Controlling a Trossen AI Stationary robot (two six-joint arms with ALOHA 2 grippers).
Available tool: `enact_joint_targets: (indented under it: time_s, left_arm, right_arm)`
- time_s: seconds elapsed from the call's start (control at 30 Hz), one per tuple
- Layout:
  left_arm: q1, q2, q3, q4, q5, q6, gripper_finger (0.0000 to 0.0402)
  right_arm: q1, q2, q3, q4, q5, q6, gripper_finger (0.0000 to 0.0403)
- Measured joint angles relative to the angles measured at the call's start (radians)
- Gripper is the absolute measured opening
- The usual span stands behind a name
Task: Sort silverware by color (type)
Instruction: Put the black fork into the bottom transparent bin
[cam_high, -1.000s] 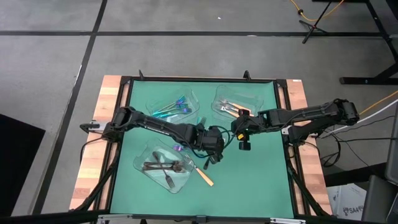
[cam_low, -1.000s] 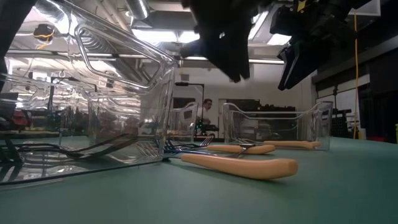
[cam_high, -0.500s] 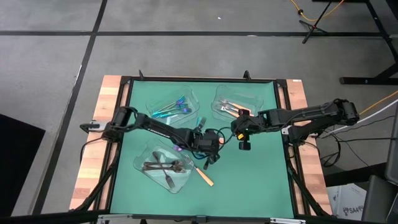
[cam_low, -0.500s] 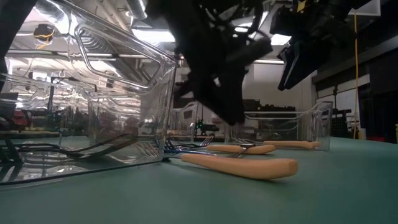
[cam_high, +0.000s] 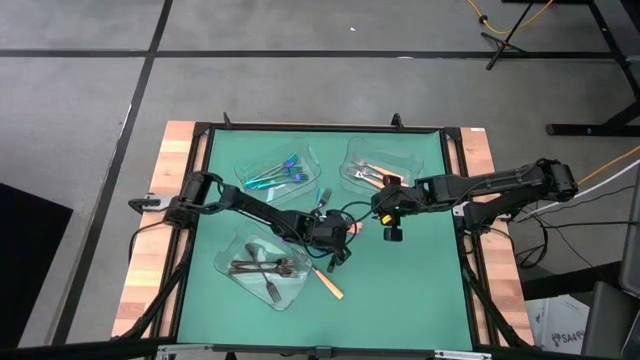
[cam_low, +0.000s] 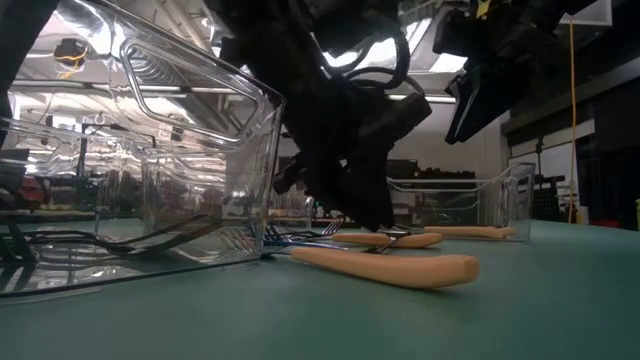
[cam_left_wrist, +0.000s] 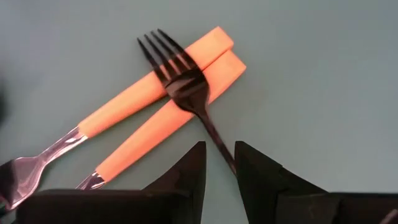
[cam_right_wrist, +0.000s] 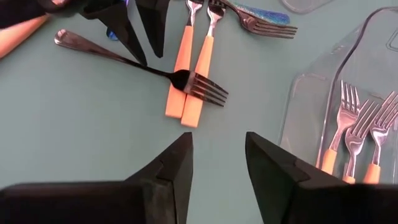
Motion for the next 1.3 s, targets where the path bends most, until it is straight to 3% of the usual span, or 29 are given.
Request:
enact_joint_targets:
  time_s: [0.33, 1.3]
  left_arm:
    - [-0.003, 0.000, -0.015, 0.033, -0.045, 0.002, 0.0078]
    - [-0.027, 0.053, -0.014, 0.068, -0.044, 0.003, 0.0078]
  right_arm:
    - [0.000, 0.000, 0.000, 0.010, 0.000, 0.000, 0.0136]
    - [0.000, 0.000, 0.000, 0.012, 0.000, 0.000, 0.0136]
